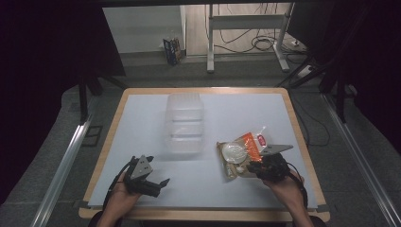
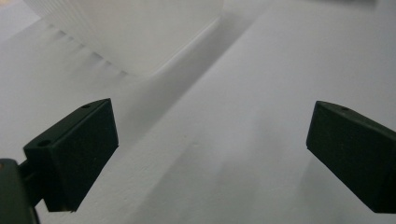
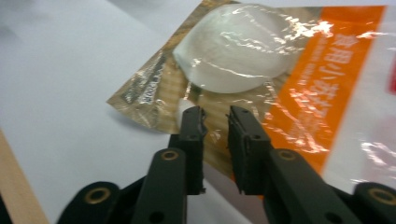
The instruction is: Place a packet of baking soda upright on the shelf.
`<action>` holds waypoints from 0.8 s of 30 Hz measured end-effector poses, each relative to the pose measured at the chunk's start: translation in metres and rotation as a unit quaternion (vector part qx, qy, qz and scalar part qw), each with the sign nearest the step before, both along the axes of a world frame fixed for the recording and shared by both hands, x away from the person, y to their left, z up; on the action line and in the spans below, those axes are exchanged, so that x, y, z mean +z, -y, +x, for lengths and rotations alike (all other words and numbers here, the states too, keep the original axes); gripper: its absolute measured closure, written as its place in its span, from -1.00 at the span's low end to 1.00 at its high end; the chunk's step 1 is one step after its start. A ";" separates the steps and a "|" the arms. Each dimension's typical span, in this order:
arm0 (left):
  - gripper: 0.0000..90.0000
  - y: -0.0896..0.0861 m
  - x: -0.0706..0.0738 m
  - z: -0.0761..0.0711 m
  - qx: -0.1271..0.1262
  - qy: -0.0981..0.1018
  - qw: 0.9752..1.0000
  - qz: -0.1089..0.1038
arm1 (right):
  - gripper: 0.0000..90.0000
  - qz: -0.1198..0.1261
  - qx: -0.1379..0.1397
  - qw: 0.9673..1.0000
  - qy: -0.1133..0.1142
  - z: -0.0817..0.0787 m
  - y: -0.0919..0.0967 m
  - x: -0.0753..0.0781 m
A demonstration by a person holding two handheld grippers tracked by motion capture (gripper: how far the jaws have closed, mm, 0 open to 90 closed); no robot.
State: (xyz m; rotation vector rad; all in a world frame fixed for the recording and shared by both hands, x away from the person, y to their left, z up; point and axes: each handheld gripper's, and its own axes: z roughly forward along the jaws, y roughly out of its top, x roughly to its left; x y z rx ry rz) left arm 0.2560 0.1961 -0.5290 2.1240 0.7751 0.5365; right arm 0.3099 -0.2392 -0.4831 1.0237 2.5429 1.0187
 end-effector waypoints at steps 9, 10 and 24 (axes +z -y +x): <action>-0.95 0.000 0.000 0.000 0.000 0.000 1.000 0.001 | 0.27 0.010 -0.031 0.999 0.023 0.005 0.019 0.015; -0.95 0.000 0.000 0.000 0.000 0.000 1.000 0.001 | 0.23 0.010 -0.037 0.999 0.026 0.005 0.021 0.016; -0.95 0.001 -0.001 0.000 -0.002 0.000 1.000 0.005 | -0.21 0.009 -0.128 0.990 0.063 0.013 0.059 0.027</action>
